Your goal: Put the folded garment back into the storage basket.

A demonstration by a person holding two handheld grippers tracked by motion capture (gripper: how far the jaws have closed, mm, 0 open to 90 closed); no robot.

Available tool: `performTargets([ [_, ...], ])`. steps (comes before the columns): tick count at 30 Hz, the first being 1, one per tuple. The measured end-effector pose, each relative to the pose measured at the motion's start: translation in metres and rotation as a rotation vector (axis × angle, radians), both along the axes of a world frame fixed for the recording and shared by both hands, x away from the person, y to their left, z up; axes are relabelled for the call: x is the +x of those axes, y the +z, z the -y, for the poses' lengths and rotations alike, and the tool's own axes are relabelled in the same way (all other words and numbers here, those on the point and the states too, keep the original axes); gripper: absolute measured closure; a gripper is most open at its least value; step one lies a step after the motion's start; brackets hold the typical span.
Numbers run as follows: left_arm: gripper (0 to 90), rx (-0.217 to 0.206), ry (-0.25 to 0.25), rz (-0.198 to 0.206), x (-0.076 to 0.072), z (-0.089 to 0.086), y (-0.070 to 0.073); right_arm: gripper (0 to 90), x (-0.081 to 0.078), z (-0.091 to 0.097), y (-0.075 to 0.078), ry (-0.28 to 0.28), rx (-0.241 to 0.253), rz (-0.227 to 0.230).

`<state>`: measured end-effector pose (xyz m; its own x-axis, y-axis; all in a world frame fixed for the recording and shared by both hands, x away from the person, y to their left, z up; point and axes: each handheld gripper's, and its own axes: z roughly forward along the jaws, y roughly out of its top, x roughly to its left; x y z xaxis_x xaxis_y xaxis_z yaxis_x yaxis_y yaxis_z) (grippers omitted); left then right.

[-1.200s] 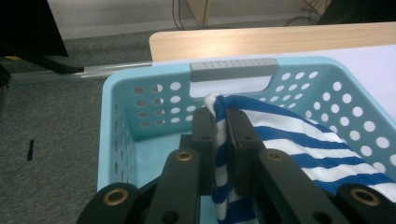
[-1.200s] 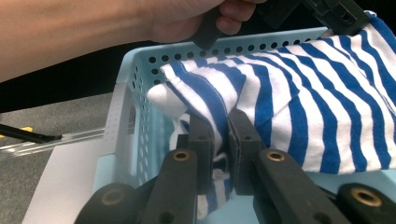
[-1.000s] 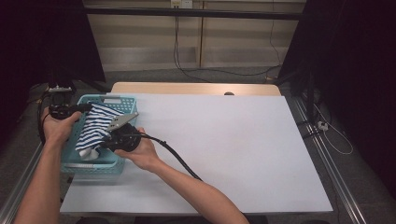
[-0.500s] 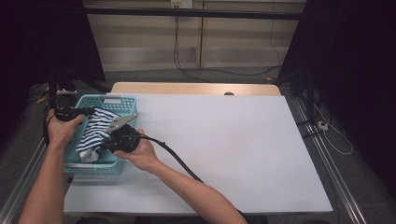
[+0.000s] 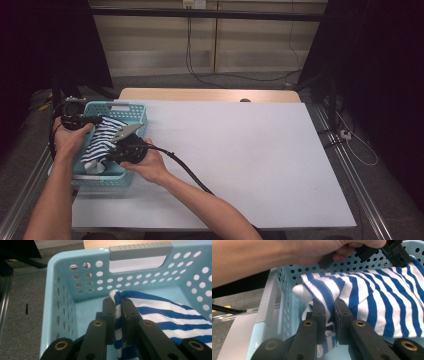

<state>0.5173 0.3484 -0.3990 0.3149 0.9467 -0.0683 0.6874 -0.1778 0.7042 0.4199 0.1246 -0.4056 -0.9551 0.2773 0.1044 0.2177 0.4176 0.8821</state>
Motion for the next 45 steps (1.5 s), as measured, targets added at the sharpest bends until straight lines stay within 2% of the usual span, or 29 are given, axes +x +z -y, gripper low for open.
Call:
performTargets([
  [3,81.4,0.013,0.003,-0.007,0.0,0.0,0.0,79.8,-0.001,-0.003,-0.002,0.005,-0.012,0.0],
  [5,78.0,0.005,0.001,-0.005,0.001,0.001,0.0,76.2,-0.001,-0.003,-0.002,0.011,-0.013,-0.012],
  [9,62.1,0.019,0.033,-0.003,0.001,0.001,0.0,63.1,-0.001,-0.002,0.0,0.016,-0.016,-0.015],
  [10,58.6,0.013,0.026,0.001,0.001,0.001,0.0,60.1,0.0,-0.002,0.0,0.016,-0.016,-0.016],
  [13,46.0,0.01,0.049,0.025,0.002,0.001,0.0,54.3,0.001,0.0,0.0,0.018,-0.017,-0.016],
  [15,43.0,0.006,0.042,0.015,0.001,0.002,0.001,52.4,0.001,0.0,0.001,0.018,-0.019,-0.014],
  [16,39.4,-0.002,0.041,0.024,0.0,0.002,0.001,50.6,0.0,0.0,0.001,0.024,-0.016,-0.02],
  [18,32.9,0.014,0.049,0.047,0.0,0.002,0.002,47.5,-0.001,0.002,0.003,0.03,-0.021,-0.015],
  [19,30.6,0.008,0.05,0.041,-0.001,0.002,0.003,46.1,-0.001,0.002,0.003,0.029,-0.01,-0.02],
  [21,24.1,-0.004,0.044,0.059,-0.003,0.001,0.004,44.1,0.0,0.006,0.006,0.027,-0.005,-0.013],
  [25,14.2,-0.013,0.061,0.088,-0.007,0.0,0.011,36.3,0.004,0.014,0.012,0.002,0.02,-0.008],
  [26,12.4,-0.011,0.052,0.095,-0.008,-0.001,0.013,33.2,0.005,0.017,0.013,-0.009,0.029,-0.008],
  [28,11.1,-0.005,0.047,0.113,-0.01,0.001,0.017,29.6,0.006,0.02,0.014,-0.026,0.033,-0.004],
  [29,9.6,0.0,0.033,0.133,-0.011,0.002,0.019,27.5,0.006,0.022,0.016,-0.031,0.03,-0.002],
  [33,6.3,0.002,-0.029,0.151,-0.017,0.004,0.027,22.4,0.008,0.029,0.02,-0.048,0.041,0.006],
  [34,5.8,-0.008,-0.051,0.163,-0.019,0.003,0.029,21.8,0.008,0.03,0.02,-0.052,0.044,0.004],
  [36,4.8,-0.024,-0.044,0.176,-0.022,0.001,0.031,19.8,0.008,0.034,0.019,-0.058,0.05,0.003],
  [37,4.8,-0.023,-0.051,0.204,-0.023,0.0,0.032,19.0,0.009,0.036,0.019,-0.063,0.051,0.005],
  [38,4.7,-0.038,-0.051,0.194,-0.026,-0.001,0.033,18.5,0.009,0.038,0.018,-0.072,0.052,0.0],
  [40,4.1,-0.031,-0.044,0.2,-0.029,-0.003,0.035,16.9,0.01,0.042,0.018,-0.086,0.067,0.0],
  [43,3.9,-0.03,-0.049,0.239,-0.035,-0.003,0.037,14.0,0.01,0.048,0.02,-0.105,0.085,-0.002],
  [45,4.0,-0.059,-0.056,0.254,-0.04,-0.002,0.039,13.7,0.01,0.052,0.021,-0.114,0.084,0.008],
])
